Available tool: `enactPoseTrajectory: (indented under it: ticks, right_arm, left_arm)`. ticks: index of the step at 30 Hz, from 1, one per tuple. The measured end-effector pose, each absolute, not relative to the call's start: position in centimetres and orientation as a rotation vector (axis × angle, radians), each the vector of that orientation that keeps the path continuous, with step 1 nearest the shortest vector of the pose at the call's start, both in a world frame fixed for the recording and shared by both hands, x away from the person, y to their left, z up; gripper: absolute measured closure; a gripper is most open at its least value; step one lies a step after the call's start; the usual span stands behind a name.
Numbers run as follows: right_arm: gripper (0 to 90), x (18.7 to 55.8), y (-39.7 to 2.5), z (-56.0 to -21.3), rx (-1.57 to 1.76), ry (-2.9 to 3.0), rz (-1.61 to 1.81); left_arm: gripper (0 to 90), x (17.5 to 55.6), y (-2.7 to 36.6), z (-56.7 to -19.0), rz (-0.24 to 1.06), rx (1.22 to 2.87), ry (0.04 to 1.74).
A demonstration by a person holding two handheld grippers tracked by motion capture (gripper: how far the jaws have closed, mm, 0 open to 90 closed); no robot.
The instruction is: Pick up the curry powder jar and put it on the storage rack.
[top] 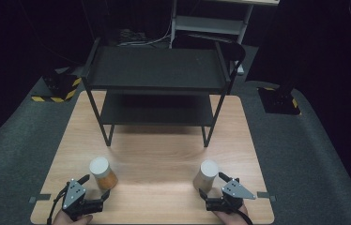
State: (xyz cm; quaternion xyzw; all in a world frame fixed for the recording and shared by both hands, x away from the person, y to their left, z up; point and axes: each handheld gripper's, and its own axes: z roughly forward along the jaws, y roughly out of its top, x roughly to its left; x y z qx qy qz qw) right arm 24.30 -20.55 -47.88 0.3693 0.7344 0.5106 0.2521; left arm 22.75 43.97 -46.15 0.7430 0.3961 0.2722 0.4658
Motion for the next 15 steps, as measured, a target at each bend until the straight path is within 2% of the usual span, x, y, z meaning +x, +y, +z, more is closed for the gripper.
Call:
enactPoseTrajectory:
  ticks: [7,15]
  right_arm:
    - [0.0,24.5,-21.1,-48.0,1.042,1.991,1.425]
    - [0.0,24.4,-21.2,-48.1,1.031,1.99,1.434]
  left_arm:
    - [1.6,23.1,44.3,-46.1,0.636,1.802,1.015]
    - [0.8,23.1,45.0,-46.3,0.598,1.801,0.967]
